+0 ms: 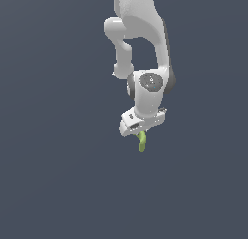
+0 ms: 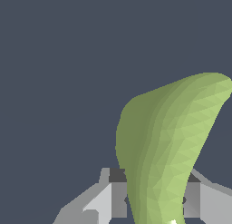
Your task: Pick up the object and move it to a goal position.
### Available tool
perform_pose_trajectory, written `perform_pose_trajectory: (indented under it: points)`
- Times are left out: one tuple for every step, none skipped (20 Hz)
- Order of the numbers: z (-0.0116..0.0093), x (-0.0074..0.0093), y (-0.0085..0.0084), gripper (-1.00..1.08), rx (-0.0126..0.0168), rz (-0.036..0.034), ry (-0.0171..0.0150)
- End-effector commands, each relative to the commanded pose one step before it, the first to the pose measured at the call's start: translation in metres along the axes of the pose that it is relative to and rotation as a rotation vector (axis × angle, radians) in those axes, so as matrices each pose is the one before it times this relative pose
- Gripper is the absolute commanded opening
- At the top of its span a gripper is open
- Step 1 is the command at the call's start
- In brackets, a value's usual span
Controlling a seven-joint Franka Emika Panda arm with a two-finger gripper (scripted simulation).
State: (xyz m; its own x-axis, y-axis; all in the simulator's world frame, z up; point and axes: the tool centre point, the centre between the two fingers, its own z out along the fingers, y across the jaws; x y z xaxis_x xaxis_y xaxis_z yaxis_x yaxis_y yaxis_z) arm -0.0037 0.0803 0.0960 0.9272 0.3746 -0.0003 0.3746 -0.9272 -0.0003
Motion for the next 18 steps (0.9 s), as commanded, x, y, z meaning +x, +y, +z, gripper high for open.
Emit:
perform_pose_trajectory:
  points:
    - [0.00027, 0.00021, 0.00016, -1.00, -0.00016, 0.00011, 0.00040]
    - [0.00000, 0.00000, 0.00000, -1.00, 0.00000, 0.00000, 0.00000]
    - [0.00000, 0.00000, 0.00000, -1.00, 0.00000, 0.00000, 0.00000]
    - [0.00000, 0.00000, 0.00000, -1.00, 0.00000, 0.00000, 0.00000]
    - [0.00000, 0.00000, 0.00000, -1.00, 0.00000, 0.00000, 0.00000]
    - [0.00000, 0.00000, 0.00000, -1.00, 0.00000, 0.00000, 0.00000]
    - [0.00000, 0.00000, 0.00000, -1.00, 0.00000, 0.00000, 0.00000]
    - [-0.00016, 0.00010, -0.00027, -1.00, -0.00016, -0.00045, 0.00011]
    - [-0.00033, 0.00003, -0.00003, -1.00, 0.00000, 0.00000, 0.00000]
    - [-0.00100, 0.00010, -0.00009, -1.00, 0.00000, 0.00000, 0.00000]
    - [-0.00166, 0.00016, -0.00016, -1.00, 0.00000, 0.00000, 0.00000]
    - [-0.00232, 0.00022, -0.00022, -1.00, 0.00000, 0.00000, 0.00000]
    - [-0.00297, 0.00029, -0.00028, -1.00, 0.00000, 0.00000, 0.00000]
    - [-0.00362, 0.00035, -0.00034, -1.00, 0.00000, 0.00000, 0.00000]
    - [-0.00425, 0.00041, -0.00040, -1.00, 0.00000, 0.00000, 0.00000]
    - [-0.00487, 0.00048, -0.00046, -1.00, 0.00000, 0.00000, 0.00000]
    - [-0.00548, 0.00054, -0.00052, -1.00, 0.00000, 0.00000, 0.00000]
    - [-0.00607, 0.00060, -0.00057, -1.00, 0.00000, 0.00000, 0.00000]
